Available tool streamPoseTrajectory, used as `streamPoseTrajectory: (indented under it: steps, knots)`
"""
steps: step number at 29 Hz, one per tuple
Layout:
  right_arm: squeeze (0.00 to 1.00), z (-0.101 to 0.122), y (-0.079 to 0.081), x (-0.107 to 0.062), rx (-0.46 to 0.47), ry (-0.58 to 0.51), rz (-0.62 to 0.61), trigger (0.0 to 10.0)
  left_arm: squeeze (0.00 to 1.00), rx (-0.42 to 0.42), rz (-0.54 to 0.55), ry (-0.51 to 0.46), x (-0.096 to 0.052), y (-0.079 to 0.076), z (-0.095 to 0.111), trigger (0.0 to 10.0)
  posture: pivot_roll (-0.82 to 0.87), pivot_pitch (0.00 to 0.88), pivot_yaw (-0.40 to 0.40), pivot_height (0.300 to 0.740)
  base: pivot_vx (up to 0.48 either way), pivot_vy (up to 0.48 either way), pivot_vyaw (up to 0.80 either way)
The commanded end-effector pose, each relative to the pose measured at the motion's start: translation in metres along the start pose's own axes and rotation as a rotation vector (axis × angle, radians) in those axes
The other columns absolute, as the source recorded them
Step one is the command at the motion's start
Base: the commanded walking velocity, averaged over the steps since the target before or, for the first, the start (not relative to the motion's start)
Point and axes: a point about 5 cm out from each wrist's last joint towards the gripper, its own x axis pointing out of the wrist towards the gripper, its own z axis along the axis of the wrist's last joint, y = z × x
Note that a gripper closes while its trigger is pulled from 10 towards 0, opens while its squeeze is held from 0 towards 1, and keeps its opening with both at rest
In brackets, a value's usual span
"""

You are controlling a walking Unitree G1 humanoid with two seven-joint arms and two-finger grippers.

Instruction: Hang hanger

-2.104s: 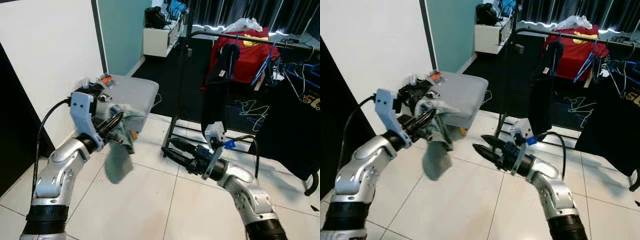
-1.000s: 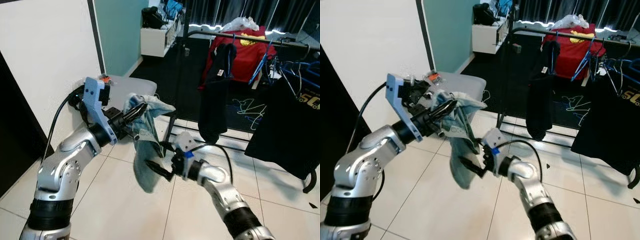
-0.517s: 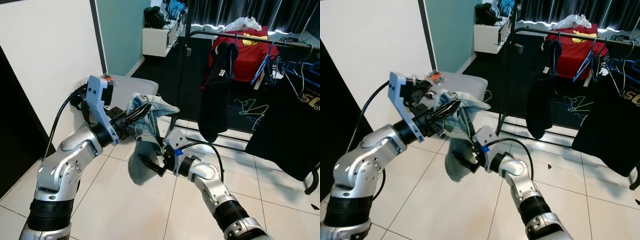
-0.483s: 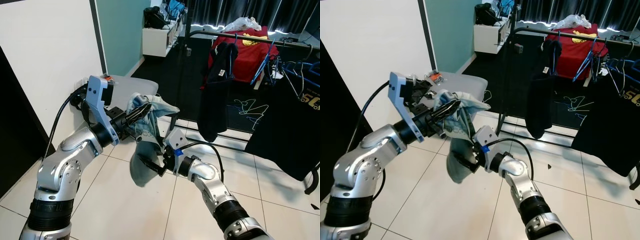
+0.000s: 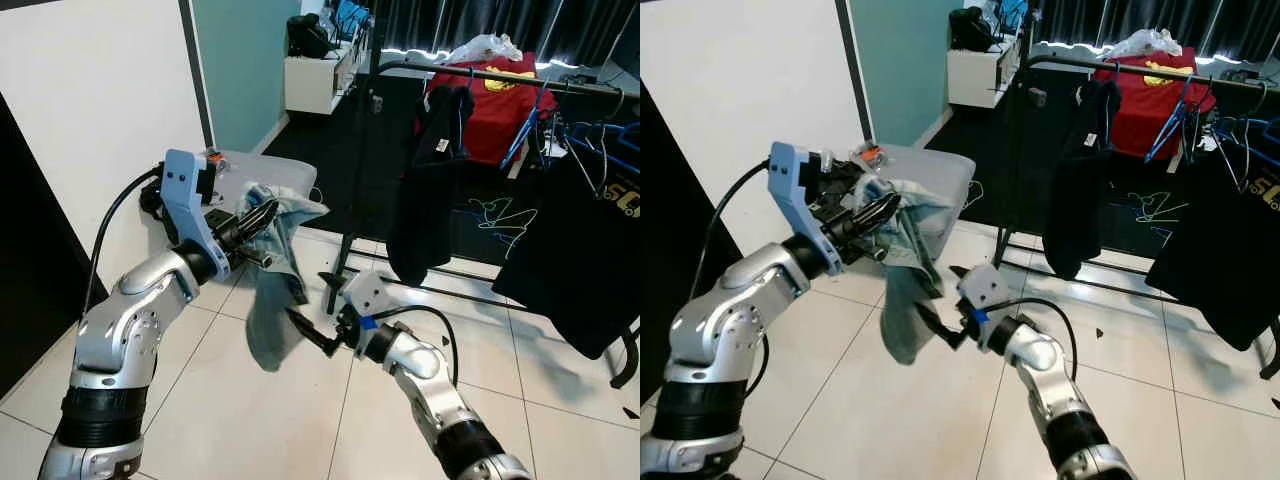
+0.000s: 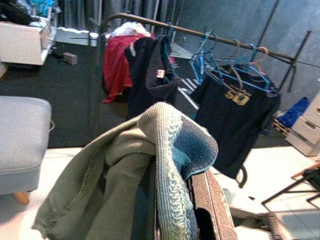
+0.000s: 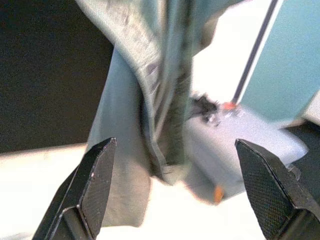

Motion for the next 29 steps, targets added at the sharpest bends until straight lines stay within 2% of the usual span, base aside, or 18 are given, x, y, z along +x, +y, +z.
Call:
streamPoseTrajectory:
  steps: [1,3,5,10,13,16,20,24,26,29]
  knots:
    - [0.00,0.000,-0.002,-0.006,0.002,-0.021,-0.044,10.0,0.00,0.020,0.066,-0.015,0.000,0.011,0.004,10.0,0.05,0.000,0.012,0.740,0.000,0.000,0.00]
    - [0.00,-0.004,-0.004,-0.015,0.007,-0.014,-0.093,10.0,0.00,0.016,0.109,-0.021,0.000,0.017,0.005,10.0,0.05,0.000,0.013,0.740,0.000,0.000,0.00]
    - [0.00,-0.004,-0.004,-0.015,0.007,-0.014,-0.093,10.0,0.00,0.016,0.109,-0.021,0.000,0.017,0.005,10.0,0.05,0.000,0.013,0.740,0.000,0.000,0.00]
    - [0.00,-0.008,-0.008,-0.017,0.015,0.000,-0.112,10.0,0.00,0.007,0.043,-0.020,-0.001,0.010,0.007,10.0,0.05,0.000,0.013,0.740,0.000,0.000,0.00]
    - [0.00,-0.013,-0.006,-0.014,-0.003,0.055,-0.036,10.0,0.00,-0.004,-0.089,-0.014,-0.003,-0.006,0.007,10.0,0.06,0.000,0.007,0.740,0.000,0.000,0.00]
    - [0.00,-0.012,-0.006,-0.011,-0.010,0.062,-0.005,10.0,0.00,-0.004,-0.150,-0.001,-0.005,-0.013,0.005,10.0,0.06,0.000,0.006,0.740,0.000,0.000,0.00]
    - [0.00,-0.011,-0.006,-0.009,-0.011,0.065,0.015,10.0,0.00,-0.002,-0.163,0.006,-0.004,-0.015,0.004,10.0,0.06,0.000,0.007,0.740,0.000,0.000,0.00]
    - [0.00,-0.020,-0.001,-0.004,-0.075,0.167,0.104,10.0,0.00,-0.013,-0.165,-0.012,0.001,-0.019,0.006,10.0,0.07,0.000,0.004,0.740,0.000,0.000,0.00]
    - [0.00,-0.020,-0.001,-0.004,-0.075,0.167,0.104,10.0,0.00,-0.013,-0.165,-0.012,0.001,-0.019,0.006,10.0,0.07,0.000,0.004,0.740,0.000,0.000,0.00]
    - [0.00,-0.017,-0.001,0.010,-0.061,0.169,0.102,10.0,0.00,-0.028,-0.213,-0.034,0.003,-0.028,0.010,10.0,0.07,0.000,0.002,0.740,0.000,0.000,0.00]
